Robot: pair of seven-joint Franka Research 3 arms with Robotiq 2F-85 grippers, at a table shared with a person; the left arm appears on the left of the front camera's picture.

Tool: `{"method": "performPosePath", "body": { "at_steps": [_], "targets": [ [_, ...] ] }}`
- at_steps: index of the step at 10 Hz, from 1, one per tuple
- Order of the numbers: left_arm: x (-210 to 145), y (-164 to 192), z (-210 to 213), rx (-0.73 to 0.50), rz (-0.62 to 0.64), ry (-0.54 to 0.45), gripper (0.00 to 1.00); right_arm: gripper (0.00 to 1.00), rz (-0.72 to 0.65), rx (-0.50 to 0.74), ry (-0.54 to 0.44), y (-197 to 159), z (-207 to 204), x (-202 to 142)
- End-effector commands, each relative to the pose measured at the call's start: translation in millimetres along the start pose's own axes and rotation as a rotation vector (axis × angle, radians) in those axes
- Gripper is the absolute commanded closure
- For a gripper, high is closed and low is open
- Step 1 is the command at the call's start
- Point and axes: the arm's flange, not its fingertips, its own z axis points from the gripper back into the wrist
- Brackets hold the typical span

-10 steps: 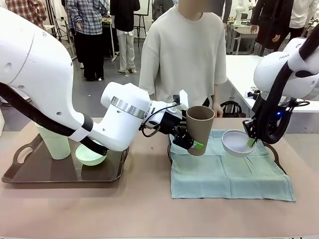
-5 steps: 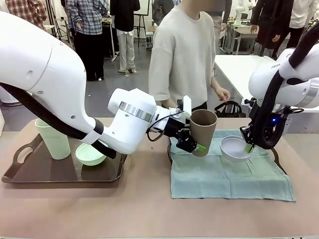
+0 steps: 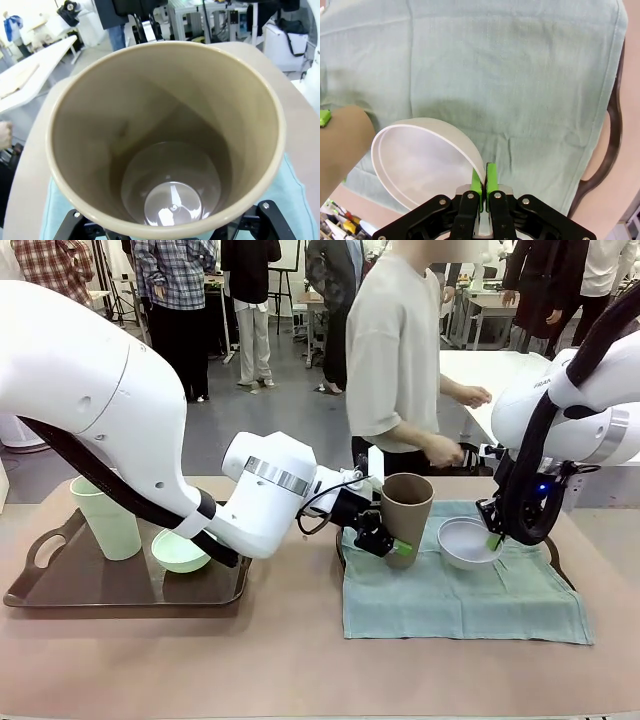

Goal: Set up a tray with a mat and arrange the tableware.
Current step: Place the Picnic Bowl and Reusable plastic cup back onto the Handle tray in front of the human's position.

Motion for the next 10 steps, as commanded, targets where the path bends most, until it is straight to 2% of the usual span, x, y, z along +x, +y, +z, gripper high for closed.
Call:
{"method": "performPosePath", "body": {
  "at_steps": [1, 4, 5, 6, 7, 8, 9, 10],
  "targets": [
    [-1, 4, -4, 0.013, 0.012, -0.022, 0.18, 0.96, 0.014, 0.013, 0.004, -2, -12, 7],
    [1, 2, -5, 0.016, 0.022, -0.008, 0.18, 0.96, 0.019, 0.031, 0.011, -5, -19, 8],
    [1, 3, -5, 0.012, 0.025, 0.001, 0.0, 0.37, 0.023, 0.036, 0.011, -4, -18, 7],
    [2, 2, -3, 0.017, 0.038, 0.004, 0.0, 0.36, 0.021, 0.033, 0.006, -4, -14, 5],
    [1, 4, 1, 0.004, 0.072, 0.042, 0.0, 0.0, 0.014, 0.031, -0.003, -4, -8, 3],
    [-4, 5, 5, 0.009, 0.103, 0.053, 0.0, 0.73, 0.019, 0.032, -0.009, -3, 0, 0],
    [-9, 7, 10, 0.015, 0.127, 0.066, 0.0, 0.0, 0.022, 0.042, -0.029, -4, 10, -4],
    [-13, 7, 14, 0.012, 0.141, 0.089, 0.0, 0.53, 0.024, 0.052, -0.041, -6, 17, -8]
  ]
}}
